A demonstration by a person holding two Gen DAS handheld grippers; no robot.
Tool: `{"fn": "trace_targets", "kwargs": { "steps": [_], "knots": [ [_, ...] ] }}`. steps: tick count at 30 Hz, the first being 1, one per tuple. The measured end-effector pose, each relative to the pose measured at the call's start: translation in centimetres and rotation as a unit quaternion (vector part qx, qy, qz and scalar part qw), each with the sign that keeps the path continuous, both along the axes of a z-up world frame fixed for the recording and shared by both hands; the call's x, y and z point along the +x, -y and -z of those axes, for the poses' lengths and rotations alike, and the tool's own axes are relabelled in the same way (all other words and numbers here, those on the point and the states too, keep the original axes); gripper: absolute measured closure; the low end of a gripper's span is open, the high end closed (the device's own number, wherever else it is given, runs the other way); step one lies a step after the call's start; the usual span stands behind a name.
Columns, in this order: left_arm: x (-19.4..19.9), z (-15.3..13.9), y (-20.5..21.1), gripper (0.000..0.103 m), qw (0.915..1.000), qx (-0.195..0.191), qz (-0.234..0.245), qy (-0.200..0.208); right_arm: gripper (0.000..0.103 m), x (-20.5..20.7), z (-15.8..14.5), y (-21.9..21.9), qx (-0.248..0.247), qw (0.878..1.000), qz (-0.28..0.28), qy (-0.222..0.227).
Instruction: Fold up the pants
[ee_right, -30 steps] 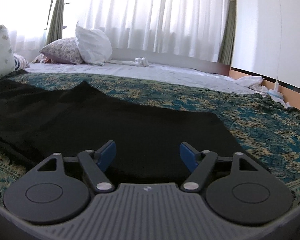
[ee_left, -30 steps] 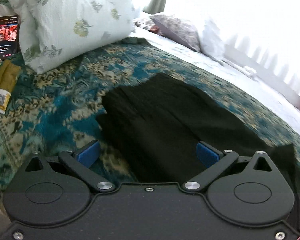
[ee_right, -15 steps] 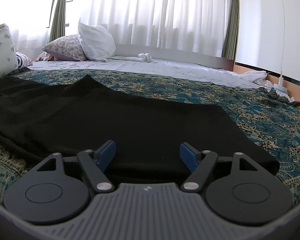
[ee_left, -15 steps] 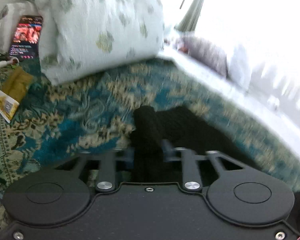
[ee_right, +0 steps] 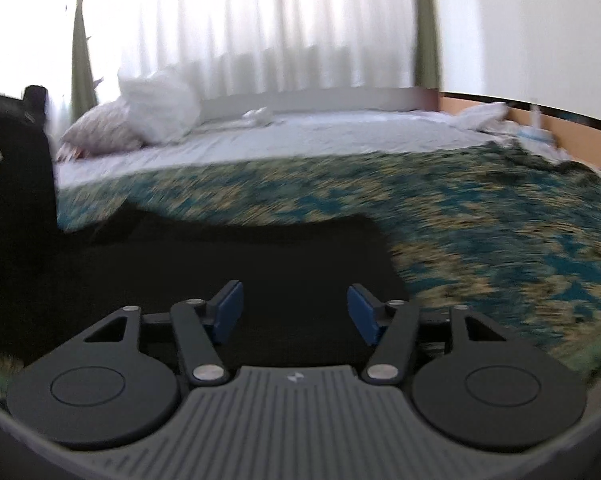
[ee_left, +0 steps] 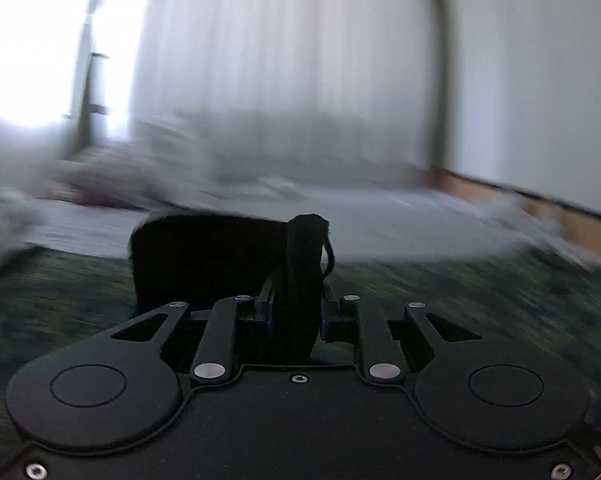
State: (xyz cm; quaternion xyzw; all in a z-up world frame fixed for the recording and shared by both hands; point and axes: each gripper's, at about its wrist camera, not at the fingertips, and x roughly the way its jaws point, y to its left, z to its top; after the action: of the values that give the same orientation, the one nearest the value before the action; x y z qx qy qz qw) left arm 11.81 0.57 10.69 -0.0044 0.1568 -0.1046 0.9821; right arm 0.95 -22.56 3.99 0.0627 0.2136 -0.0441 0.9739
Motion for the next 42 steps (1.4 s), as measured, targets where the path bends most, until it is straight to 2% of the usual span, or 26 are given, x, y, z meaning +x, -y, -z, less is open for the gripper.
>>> {"fn": "trace_targets", "kwargs": {
  "steps": [3,6,8,10,12,15,18,21,23,25,27,30,32,33,35,36,38,42],
  "knots": [
    [0.0,3.2,6.8,0.084,0.9942,0.037,0.09,-0.044,0.031,-1.0,-0.5,2.5,0.007,1.0,0.027,0.009],
    [0.0,7.1,11.7,0.082,0.9807,0.071,0.149,-0.104,0.031,-1.7,-0.4,4.9,0.026,0.998,0.048,0.011],
    [-0.7,8.7,13.6,0.078,0.9713,0.074,0.182,-0.135,0.031,-2.1,-0.2,6.2,0.047,0.997,0.059,0.01],
    [-2.5,9.1,14.1,0.061,0.9698,0.084,0.196,-0.119,0.031,-2.2,0.2,7.0,0.067,0.996,0.059,0.009],
    [-3.9,8.8,13.6,0.05,0.9673,0.08,0.219,-0.1,0.031,-2.1,0.6,7.5,0.094,0.995,0.042,0.006],
    [-5.4,7.9,11.9,0.049,0.9641,0.065,0.239,-0.096,0.028,-1.8,1.2,6.9,0.131,0.991,0.003,0.004],
    [-6.3,6.4,8.9,0.049,0.9712,0.059,0.212,-0.092,0.027,-1.1,1.6,5.4,0.142,0.99,-0.018,-0.001],
    [-7.2,4.7,4.8,0.049,0.9813,0.034,0.175,-0.073,0.025,-0.1,1.9,3.5,0.14,0.989,-0.041,-0.008],
    [-7.0,4.6,2.2,0.049,0.9884,0.017,0.136,-0.066,0.023,1.0,2.2,2.2,0.14,0.989,-0.051,-0.016],
    [-6.3,5.0,0.2,0.05,0.9934,0.012,0.085,-0.076,0.019,2.4,2.6,1.0,0.136,0.989,-0.042,-0.032],
    [-5.4,6.1,-1.4,0.054,0.9954,0.014,0.025,-0.091,0.011,4.2,3.3,0.0,0.116,0.992,0.0,-0.059],
    [-4.6,7.9,-3.3,0.057,0.9918,0.029,-0.037,-0.119,0.001,6.1,3.9,-1.9,0.073,0.994,0.033,-0.07],
    [-4.4,9.0,-4.0,0.058,0.9895,0.031,-0.046,-0.133,0.008,6.8,4.0,-2.9,0.056,0.995,0.033,-0.075],
    [-4.4,9.5,-4.2,0.058,0.9892,0.03,-0.045,-0.136,0.025,7.0,4.1,-3.2,0.056,0.996,0.028,-0.07],
    [-4.8,9.6,-4.5,0.058,0.9906,0.032,-0.041,-0.127,0.048,7.1,3.9,-3.4,0.053,0.996,0.03,-0.066],
    [-5.0,9.4,-4.6,0.058,0.9911,0.032,-0.036,-0.124,0.069,7.0,3.6,-3.3,0.06,0.996,0.023,-0.062],
    [-5.1,9.0,-4.4,0.059,0.9922,0.029,-0.028,-0.118,0.078,6.8,2.7,-3.4,0.047,0.997,0.022,-0.054],
    [-5.9,7.9,-3.2,0.059,0.9954,0.016,-0.001,-0.095,0.08,4.6,0.0,-3.9,-0.005,1.0,0.022,0.005]
  ]
}}
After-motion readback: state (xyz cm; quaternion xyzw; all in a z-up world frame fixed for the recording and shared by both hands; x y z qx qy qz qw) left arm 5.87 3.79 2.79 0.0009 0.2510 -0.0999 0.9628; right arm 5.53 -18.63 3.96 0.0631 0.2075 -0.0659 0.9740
